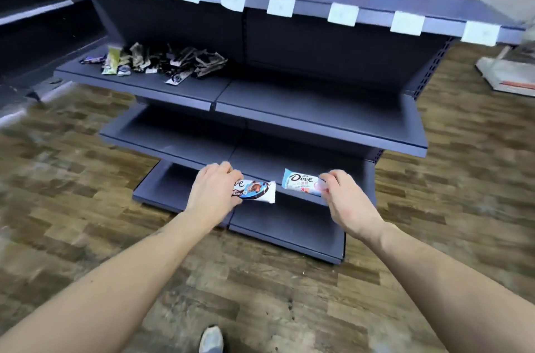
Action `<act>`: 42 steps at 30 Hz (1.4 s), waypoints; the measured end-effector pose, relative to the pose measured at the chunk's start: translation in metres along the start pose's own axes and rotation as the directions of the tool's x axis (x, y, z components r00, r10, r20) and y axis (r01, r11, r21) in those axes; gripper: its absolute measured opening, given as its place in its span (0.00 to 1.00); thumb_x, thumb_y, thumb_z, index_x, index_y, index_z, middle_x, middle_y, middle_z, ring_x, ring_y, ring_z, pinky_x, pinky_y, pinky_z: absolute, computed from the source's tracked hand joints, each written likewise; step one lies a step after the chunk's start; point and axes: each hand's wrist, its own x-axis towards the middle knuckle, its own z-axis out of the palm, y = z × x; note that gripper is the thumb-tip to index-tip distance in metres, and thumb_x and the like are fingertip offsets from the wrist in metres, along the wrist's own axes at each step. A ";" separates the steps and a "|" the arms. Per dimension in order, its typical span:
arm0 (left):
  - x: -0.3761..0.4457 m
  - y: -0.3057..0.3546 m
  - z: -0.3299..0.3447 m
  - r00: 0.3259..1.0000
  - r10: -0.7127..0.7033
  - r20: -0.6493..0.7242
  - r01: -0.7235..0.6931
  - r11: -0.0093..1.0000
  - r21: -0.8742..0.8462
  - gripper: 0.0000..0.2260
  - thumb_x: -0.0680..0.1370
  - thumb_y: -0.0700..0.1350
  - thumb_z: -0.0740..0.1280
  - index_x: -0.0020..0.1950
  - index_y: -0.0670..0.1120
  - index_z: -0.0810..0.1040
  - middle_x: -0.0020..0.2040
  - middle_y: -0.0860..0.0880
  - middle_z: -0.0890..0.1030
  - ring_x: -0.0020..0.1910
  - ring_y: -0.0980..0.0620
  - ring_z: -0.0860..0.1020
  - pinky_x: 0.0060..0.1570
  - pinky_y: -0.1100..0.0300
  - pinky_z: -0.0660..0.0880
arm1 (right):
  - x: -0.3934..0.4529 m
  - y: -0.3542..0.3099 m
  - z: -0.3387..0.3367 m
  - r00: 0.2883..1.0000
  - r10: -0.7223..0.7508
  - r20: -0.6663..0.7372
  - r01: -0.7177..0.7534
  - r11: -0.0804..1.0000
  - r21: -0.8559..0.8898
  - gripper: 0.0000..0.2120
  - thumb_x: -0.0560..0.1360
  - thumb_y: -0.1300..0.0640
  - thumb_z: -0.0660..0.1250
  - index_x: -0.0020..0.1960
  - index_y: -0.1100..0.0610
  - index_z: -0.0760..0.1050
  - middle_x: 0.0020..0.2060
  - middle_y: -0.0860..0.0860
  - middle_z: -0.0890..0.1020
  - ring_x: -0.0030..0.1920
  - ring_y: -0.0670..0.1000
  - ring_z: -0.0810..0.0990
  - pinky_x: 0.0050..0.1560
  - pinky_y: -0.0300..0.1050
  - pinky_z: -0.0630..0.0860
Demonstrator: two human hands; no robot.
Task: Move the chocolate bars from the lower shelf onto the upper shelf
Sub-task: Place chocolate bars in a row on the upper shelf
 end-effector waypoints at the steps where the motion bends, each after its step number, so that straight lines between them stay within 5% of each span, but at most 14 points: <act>1: 0.014 -0.007 -0.003 1.000 0.016 -0.011 -0.016 1.000 -0.006 0.21 0.70 0.56 0.73 0.60 0.54 0.76 0.54 0.53 0.75 0.51 0.50 0.73 0.54 0.57 0.67 | 0.012 -0.002 -0.003 1.000 0.005 -0.018 -0.006 1.000 -0.010 0.12 0.82 0.57 0.58 0.63 0.60 0.71 0.57 0.54 0.73 0.55 0.57 0.71 0.59 0.49 0.71; 14: 0.192 -0.102 -0.115 0.889 0.284 -0.359 -0.303 0.953 0.003 0.21 0.63 0.52 0.79 0.53 0.48 0.81 0.46 0.49 0.77 0.42 0.46 0.74 0.46 0.52 0.72 | 0.171 -0.035 -0.112 0.925 -0.016 -0.380 -0.063 0.979 -0.193 0.13 0.80 0.61 0.61 0.63 0.65 0.71 0.56 0.59 0.73 0.51 0.59 0.72 0.56 0.55 0.73; 22: 0.273 -0.114 -0.201 0.799 0.354 -0.485 -0.372 0.926 0.062 0.23 0.66 0.54 0.77 0.56 0.46 0.80 0.48 0.46 0.78 0.44 0.44 0.76 0.45 0.50 0.73 | 0.250 -0.039 -0.189 0.866 -0.055 -0.496 -0.107 0.950 -0.292 0.15 0.81 0.60 0.62 0.66 0.65 0.70 0.60 0.60 0.73 0.60 0.60 0.71 0.63 0.54 0.70; 33: 0.378 -0.114 -0.235 0.795 0.310 -0.522 -0.306 0.947 0.097 0.23 0.70 0.55 0.74 0.61 0.47 0.79 0.52 0.45 0.77 0.50 0.43 0.74 0.50 0.49 0.70 | 0.347 -0.006 -0.232 0.869 -0.119 -0.481 -0.066 0.934 -0.351 0.19 0.80 0.59 0.63 0.69 0.64 0.68 0.61 0.60 0.72 0.57 0.61 0.72 0.61 0.53 0.71; 42: 0.437 -0.117 -0.223 0.856 0.244 -0.457 -0.217 0.970 0.111 0.21 0.71 0.55 0.74 0.62 0.49 0.78 0.54 0.47 0.76 0.51 0.45 0.74 0.50 0.51 0.69 | 0.413 0.024 -0.231 0.918 -0.086 -0.388 -0.044 0.949 -0.313 0.18 0.80 0.57 0.63 0.69 0.60 0.69 0.60 0.57 0.72 0.57 0.59 0.71 0.59 0.51 0.70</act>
